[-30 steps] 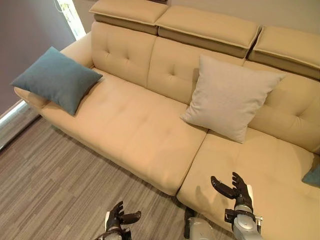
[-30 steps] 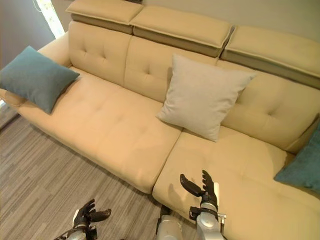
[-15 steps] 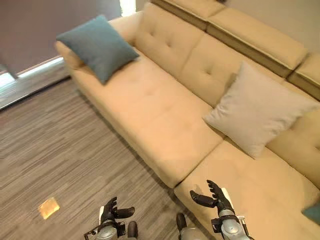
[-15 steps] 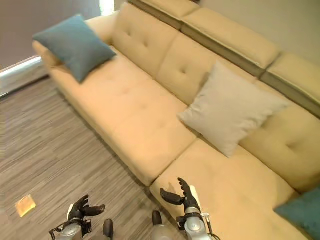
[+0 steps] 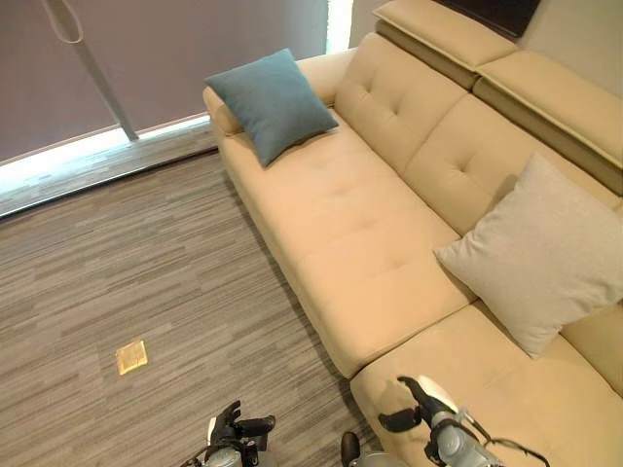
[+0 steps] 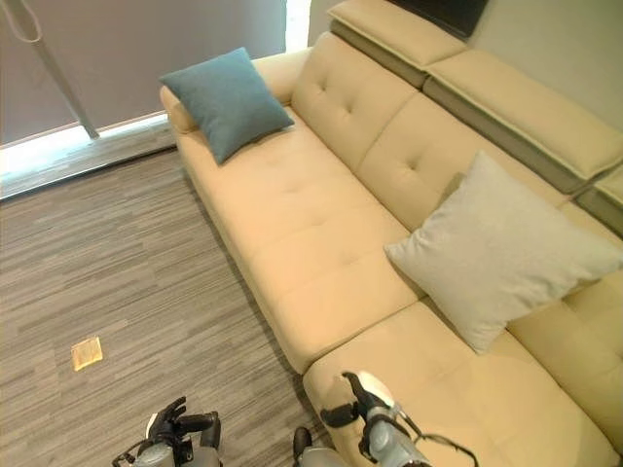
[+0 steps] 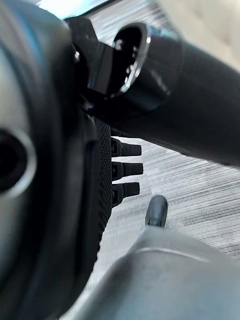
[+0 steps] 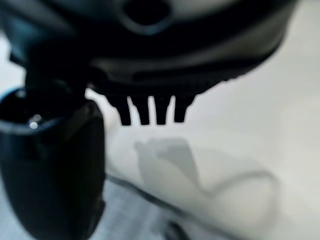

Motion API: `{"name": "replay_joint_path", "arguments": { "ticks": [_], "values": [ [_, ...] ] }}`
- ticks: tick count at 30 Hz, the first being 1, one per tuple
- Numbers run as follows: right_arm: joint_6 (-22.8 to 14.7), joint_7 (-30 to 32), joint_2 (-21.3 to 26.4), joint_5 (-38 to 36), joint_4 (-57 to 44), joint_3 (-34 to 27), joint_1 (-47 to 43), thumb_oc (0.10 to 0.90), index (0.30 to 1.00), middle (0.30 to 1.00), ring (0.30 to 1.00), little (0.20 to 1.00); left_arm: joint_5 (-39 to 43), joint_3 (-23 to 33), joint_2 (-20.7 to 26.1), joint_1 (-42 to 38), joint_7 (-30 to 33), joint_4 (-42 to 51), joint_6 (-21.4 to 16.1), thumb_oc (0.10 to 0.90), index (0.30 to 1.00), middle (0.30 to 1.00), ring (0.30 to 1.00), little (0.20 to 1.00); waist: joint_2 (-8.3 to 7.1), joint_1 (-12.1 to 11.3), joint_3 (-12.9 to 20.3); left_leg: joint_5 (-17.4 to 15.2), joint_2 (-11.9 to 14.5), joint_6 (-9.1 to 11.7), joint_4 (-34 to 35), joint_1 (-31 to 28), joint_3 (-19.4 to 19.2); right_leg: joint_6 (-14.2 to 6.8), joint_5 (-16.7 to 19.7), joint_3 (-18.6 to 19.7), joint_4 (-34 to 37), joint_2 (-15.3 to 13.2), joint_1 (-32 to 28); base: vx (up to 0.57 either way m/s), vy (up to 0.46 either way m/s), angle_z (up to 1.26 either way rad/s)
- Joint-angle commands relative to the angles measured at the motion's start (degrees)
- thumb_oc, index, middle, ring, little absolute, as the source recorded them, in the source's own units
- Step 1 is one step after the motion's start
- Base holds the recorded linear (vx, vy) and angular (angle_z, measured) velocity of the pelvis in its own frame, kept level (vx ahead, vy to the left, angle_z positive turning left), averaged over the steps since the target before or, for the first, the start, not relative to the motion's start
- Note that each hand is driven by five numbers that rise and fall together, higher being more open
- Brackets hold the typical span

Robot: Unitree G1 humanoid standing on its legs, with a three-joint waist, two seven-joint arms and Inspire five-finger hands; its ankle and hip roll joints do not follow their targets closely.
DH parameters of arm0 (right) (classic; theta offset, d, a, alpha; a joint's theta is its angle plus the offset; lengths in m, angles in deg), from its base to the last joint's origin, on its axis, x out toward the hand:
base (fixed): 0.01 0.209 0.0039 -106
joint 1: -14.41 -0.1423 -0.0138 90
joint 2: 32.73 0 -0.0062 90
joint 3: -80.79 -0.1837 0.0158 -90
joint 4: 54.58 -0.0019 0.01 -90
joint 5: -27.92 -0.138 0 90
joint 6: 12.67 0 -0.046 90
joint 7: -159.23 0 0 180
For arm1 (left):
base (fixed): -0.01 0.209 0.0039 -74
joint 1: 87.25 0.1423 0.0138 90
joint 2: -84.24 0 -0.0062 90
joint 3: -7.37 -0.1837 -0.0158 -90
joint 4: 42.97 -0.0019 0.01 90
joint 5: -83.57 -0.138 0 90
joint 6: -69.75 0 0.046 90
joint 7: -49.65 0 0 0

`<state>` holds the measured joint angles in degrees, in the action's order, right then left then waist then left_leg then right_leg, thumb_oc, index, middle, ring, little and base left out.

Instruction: Pick up all the scattered cushions and arrange them neatly on the sofa.

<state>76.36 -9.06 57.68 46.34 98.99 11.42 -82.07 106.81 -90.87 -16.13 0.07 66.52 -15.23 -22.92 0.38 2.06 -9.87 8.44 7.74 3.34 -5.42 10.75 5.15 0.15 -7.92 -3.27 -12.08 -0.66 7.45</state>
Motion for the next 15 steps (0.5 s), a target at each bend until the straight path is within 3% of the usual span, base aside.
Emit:
{"name": "replay_joint_path", "arguments": {
  "ticks": [1, 3, 4, 9, 12, 13, 15],
  "values": [
    [0.56, 2.74, -0.4, -5.86, 1.28, -2.74, 0.91, 0.8, 0.9, 0.9, 0.9, 0.9, 1.62, 2.37, 0.53, 1.66, -0.62, -2.57, -0.76, 0.8, 0.9, 0.9, 0.9, 0.9, -4.87, 0.71, -0.15, -10.76, -3.2, -0.9, -1.97, -1.22, -9.1, -3.24, 1.19, 1.51, 10.11, -1.34, -7.31, -0.05, -0.024, 0.88],
    [1.24, 2.98, -1.09, -7.96, 6.1, -6.02, 2.75, 0.8, 0.9, 0.9, 0.9, 0.9, -1.19, 4.28, 0.62, 1.68, -2.13, -8.54, 0.41, 0.8, 0.9, 0.9, 0.9, 0.9, -3.43, 2.47, 0.49, -12.48, -2.61, -1.73, -1.99, -3.6, -17.47, -3.2, 0.73, -1.72, 10.31, -2.13, -7.35, -0.01, 0.022, 0.72],
    [1.34, 3.05, -1.18, -8.72, 7.13, -6.9, 2.93, 0.8, 0.9, 0.9, 0.9, 0.9, -1.8, 4.93, 0.87, 1.42, -2.52, -10.15, 0.68, 0.8, 0.9, 0.9, 0.9, 0.9, -3.19, 2.92, 0.68, -13.09, -2.79, -1.98, -2.92, -3.7, -18.96, -3.14, 0.61, -2.48, 10.34, -2.37, -7.32, 0.01, 0.02, 0.68],
    [1.9, 2.8, -1.62, -10.84, 9.81, -8.54, 2.74, 0.8, 0.9, 0.9, 0.9, 0.9, -1.62, 7.64, 1.67, 0.95, -4.18, -14.21, 1.58, 0.8, 0.9, 0.9, 0.9, 0.9, -2.95, 3.38, 0.83, -15.9, -5.93, -3.08, -9.45, -0.45, -21.23, -2.51, 0.37, -5.65, 10.29, -3.3, -7.21, 0.05, 0.026, 0.8],
    [2.31, 2.07, -2.36, -10.07, 9.85, -7.48, 3.1, 0.8, 0.9, 0.9, 0.9, 0.9, -1.69, 8.97, 2.32, 1.4, -5.51, -15.72, 2.23, 0.8, 0.9, 0.9, 0.9, 0.9, -2.9, 2.55, 1.24, -15.75, -6.97, -3.67, -6.32, -0.88, -21.94, -2.93, 0.11, -7.03, 10.5, -2.93, -7.82, 0.14, 0.09, 0.31],
    [2.41, 2.1, -2.64, -9.71, 10.05, -7.22, 3.12, 0.8, 0.9, 0.9, 0.9, 0.9, -2.68, 9.18, 2.85, 1.64, -5.45, -16.28, 2.4, 0.8, 0.9, 0.9, 0.9, 0.9, -3.05, 2.23, 1.54, -14.94, -6.81, -3.64, -3.1, -2.03, -21.93, -3.32, 0.15, -7.76, 10.48, -2.81, -7.95, 0.16, 0.12, 0.37],
    [2.43, 2.44, -3.18, -10.33, 9.08, -6.93, 2.73, 0.8, 0.9, 0.9, 0.9, 0.9, -3.61, 9.86, 4.2, 1.55, -5.1, -17.28, 2.7, 0.8, 0.9, 0.9, 0.9, 0.9, -4.61, 0.99, 1.98, -10.3, -4.53, -2.18, 2.37, -0.53, -20.87, -4.24, -0.48, -9.04, 10.16, -3.16, -8.37, 0.24, 0.196, 0.25]
  ]
}}
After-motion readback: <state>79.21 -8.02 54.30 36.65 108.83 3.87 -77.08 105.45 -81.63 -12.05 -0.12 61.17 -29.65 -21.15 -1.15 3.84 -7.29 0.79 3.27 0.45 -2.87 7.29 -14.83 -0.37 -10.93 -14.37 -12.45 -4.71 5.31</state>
